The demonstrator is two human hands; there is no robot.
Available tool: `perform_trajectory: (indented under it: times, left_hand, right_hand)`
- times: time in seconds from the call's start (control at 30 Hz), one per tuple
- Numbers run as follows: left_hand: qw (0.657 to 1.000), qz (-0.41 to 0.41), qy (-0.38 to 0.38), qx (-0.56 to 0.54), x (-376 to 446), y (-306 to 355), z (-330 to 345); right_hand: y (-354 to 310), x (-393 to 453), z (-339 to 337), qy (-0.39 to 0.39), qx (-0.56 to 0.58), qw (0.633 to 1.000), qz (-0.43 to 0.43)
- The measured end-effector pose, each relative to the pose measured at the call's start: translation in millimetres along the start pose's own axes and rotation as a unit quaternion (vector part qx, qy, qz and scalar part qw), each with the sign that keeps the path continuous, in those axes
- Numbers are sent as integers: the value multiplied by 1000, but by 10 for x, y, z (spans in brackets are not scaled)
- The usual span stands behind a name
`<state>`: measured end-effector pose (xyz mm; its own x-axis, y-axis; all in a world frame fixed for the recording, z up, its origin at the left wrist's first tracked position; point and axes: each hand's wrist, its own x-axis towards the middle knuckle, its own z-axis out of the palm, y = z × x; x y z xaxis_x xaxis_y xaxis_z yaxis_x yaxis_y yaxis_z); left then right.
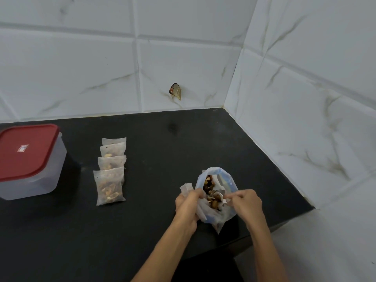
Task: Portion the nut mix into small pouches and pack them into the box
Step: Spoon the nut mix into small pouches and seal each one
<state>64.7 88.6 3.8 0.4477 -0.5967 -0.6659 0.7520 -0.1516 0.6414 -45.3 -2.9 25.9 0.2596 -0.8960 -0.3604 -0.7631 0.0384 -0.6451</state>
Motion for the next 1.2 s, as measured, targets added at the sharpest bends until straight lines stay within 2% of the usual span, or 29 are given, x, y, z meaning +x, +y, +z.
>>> perform_trajectory:
  times: [0.17, 0.4, 0.77, 0.93, 1.2]
  left_hand:
    - [997, 11, 12, 77, -20, -35, 49]
    - [1000, -1, 28, 5, -36, -48, 69]
    - [998, 9, 14, -53, -114, -80, 118]
    - [998, 9, 28, -59, -117, -91, 131]
    - [998, 50, 31, 1, -108, -146, 143]
  right_hand:
    - [-25, -37, 45, 11, -25, 999, -40]
    - [-48, -54, 65, 3, -54, 997, -61]
    - [98, -5, -3, -26, 149, 986, 75]
    - [148, 13, -47, -57, 218, 966, 125]
    - [220, 33, -28, -66, 348, 919, 175]
